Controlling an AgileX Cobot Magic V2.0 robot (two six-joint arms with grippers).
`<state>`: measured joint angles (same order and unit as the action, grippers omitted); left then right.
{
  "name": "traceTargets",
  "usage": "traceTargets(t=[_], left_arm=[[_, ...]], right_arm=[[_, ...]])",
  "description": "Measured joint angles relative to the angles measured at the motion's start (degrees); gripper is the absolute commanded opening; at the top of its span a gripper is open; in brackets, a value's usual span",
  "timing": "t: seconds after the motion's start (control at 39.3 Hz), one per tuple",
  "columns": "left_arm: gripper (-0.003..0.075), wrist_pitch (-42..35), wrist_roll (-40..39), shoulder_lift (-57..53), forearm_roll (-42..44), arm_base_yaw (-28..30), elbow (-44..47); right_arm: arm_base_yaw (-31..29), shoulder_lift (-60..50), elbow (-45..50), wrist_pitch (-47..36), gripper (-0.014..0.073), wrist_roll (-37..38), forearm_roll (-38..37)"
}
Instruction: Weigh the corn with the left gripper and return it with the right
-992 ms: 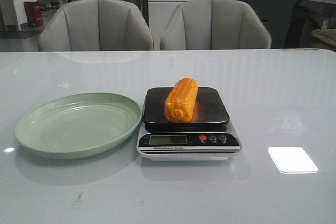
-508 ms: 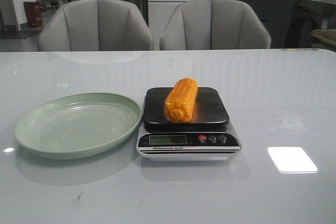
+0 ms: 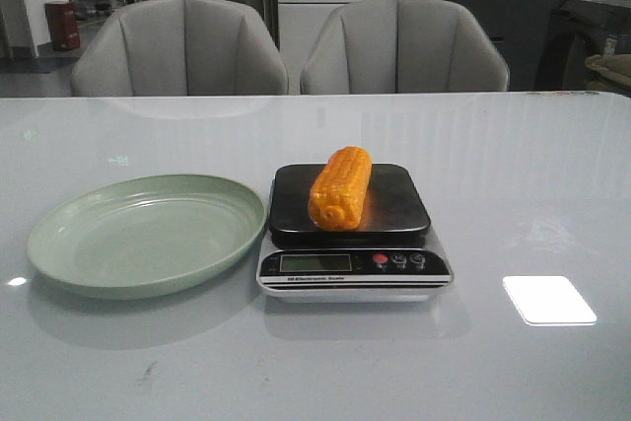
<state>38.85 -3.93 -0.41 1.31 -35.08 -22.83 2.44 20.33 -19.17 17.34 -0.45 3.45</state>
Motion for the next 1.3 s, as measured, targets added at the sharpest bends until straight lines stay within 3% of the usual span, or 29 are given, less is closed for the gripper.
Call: traceTargets(t=[0.25,0.58,0.76,1.02,1.3], left_arm=[[0.0125,0.0,0.0,0.0,0.0,0.0,0.0],[0.0124,0.0,0.0,0.0,0.0,0.0,0.0],[0.0125,0.0,0.0,0.0,0.0,0.0,0.0],[0.0124,0.0,0.0,0.0,0.0,0.0,0.0],[0.0125,0.0,0.0,0.0,0.0,0.0,0.0]], right_arm=[[7.5,4.6,-0.8,1.1,0.0605,0.0,0.0],[21.2,21.4,-12.8,7.4,0.0593,0.0,0.1],[24.0,33.6,-23.5,13.2,0.0592,0.8,1.1],[24.6,50.0,-37.4,18.0,0.0592,11.6,2.0],[29.2,65.9,-50.2,21.2,0.0592,20.0,2.2]])
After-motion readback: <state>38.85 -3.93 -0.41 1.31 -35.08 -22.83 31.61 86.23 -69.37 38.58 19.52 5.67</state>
